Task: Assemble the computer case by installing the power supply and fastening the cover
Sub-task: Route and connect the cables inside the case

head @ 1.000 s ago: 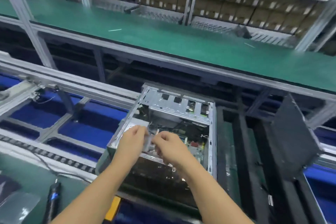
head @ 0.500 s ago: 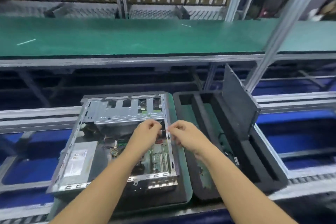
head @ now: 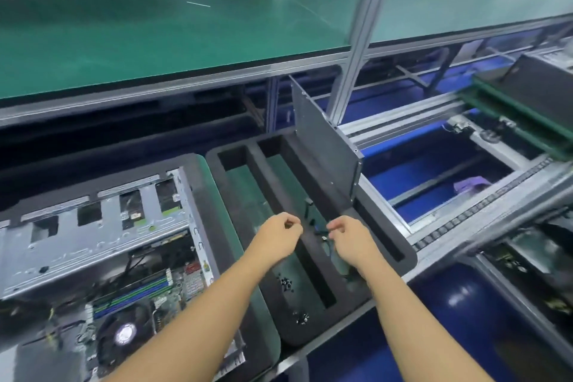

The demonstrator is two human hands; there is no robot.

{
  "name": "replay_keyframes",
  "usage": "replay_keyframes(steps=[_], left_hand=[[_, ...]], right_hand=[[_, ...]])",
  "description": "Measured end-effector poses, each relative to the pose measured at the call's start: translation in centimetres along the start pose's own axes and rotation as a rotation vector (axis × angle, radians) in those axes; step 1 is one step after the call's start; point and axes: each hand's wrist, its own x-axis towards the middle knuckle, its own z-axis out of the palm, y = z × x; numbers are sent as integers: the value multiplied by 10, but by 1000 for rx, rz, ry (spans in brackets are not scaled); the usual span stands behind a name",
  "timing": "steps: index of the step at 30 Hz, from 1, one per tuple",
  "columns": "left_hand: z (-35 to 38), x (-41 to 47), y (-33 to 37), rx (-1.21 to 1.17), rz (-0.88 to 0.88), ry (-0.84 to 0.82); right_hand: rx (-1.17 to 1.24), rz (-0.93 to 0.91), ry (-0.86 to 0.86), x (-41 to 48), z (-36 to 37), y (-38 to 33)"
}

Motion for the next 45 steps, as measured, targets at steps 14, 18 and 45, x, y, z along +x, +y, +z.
replay_keyframes(steps=[14,18,45], left_hand=[[72,102,-15,-154,-376,139],[63,109,-26,-216,-430,186],[48,76,0,-323,14,-13]], right_hand=[[-634,-177,-386,158,53,68],[-776,-169,-444,173,69,79],[-496,-811,547,66,-14,-23]])
